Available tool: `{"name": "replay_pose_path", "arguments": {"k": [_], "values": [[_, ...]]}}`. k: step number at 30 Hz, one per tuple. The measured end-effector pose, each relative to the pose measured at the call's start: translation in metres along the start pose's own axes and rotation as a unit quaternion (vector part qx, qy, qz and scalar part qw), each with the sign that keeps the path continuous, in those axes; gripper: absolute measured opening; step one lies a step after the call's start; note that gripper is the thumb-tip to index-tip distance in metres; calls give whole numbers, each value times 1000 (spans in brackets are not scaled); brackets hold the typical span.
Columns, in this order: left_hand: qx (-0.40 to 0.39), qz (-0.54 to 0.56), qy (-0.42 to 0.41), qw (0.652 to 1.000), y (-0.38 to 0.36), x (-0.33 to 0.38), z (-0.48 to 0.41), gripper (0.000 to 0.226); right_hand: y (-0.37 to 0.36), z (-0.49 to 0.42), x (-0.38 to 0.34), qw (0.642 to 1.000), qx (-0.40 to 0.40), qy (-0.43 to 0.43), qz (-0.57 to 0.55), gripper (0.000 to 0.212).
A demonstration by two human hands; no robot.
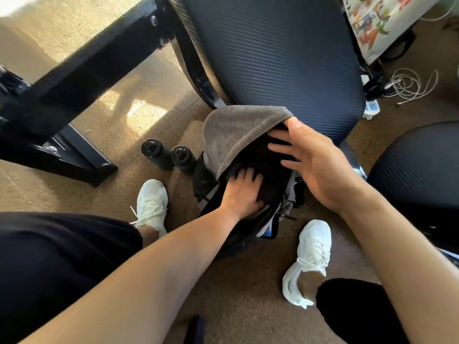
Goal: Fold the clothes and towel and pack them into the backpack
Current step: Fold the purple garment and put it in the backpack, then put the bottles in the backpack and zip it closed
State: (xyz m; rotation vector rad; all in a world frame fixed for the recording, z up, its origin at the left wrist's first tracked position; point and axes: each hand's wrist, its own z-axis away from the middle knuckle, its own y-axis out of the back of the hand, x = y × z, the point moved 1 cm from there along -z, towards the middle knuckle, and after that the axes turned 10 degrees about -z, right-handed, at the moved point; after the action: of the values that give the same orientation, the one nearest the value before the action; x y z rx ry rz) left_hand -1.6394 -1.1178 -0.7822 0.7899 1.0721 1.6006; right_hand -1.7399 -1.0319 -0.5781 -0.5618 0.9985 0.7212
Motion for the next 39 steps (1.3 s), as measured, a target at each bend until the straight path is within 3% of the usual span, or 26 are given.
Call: {"name": "replay_pose_path", "arguments": {"k": [2, 4, 7, 11, 18, 20, 23, 26, 29, 33, 36, 39], "values": [[56, -16, 10, 998, -11, -2, 12, 74, 0, 1, -1, 1000, 3, 6, 2, 68], [59, 21, 18, 998, -19, -1, 17, 70, -2, 2, -1, 1000, 6, 8, 1, 52], [6, 66, 52, 996, -20, 5, 9, 68, -6, 3, -3, 1000, 16, 5, -5, 47], [-65, 15, 62, 996, -11, 10, -9, 65, -8, 3, -4, 1000, 21, 3, -7, 61], [-150, 12, 60, 987, 6, 16, -37, 68, -2, 0, 1, 1000, 0, -1, -10, 55], [-123, 40, 47, 991, 3, 12, -27, 70, -4, 0, 1, 1000, 5, 1, -7, 47], [-18, 111, 15, 993, -5, -14, 3, 63, -11, 0, 1, 998, 49, 23, 11, 27], [123, 185, -8, 975, -15, -54, 41, 35, -23, 3, 1, 993, 89, 62, 39, 42], [206, 170, 83, 960, -19, -99, 63, 16, -36, 11, -1, 984, 99, 105, 107, 48], [174, 188, 264, 930, -10, -158, 57, 14, -42, 11, 5, 965, 116, 138, 190, 31], [119, 150, 282, 940, -9, -193, 38, 48, -42, 9, 9, 965, 121, 148, 179, 22], [15, 58, 178, 982, -15, -207, 13, 97, -42, 9, 10, 972, 97, 132, 168, 14]]}}
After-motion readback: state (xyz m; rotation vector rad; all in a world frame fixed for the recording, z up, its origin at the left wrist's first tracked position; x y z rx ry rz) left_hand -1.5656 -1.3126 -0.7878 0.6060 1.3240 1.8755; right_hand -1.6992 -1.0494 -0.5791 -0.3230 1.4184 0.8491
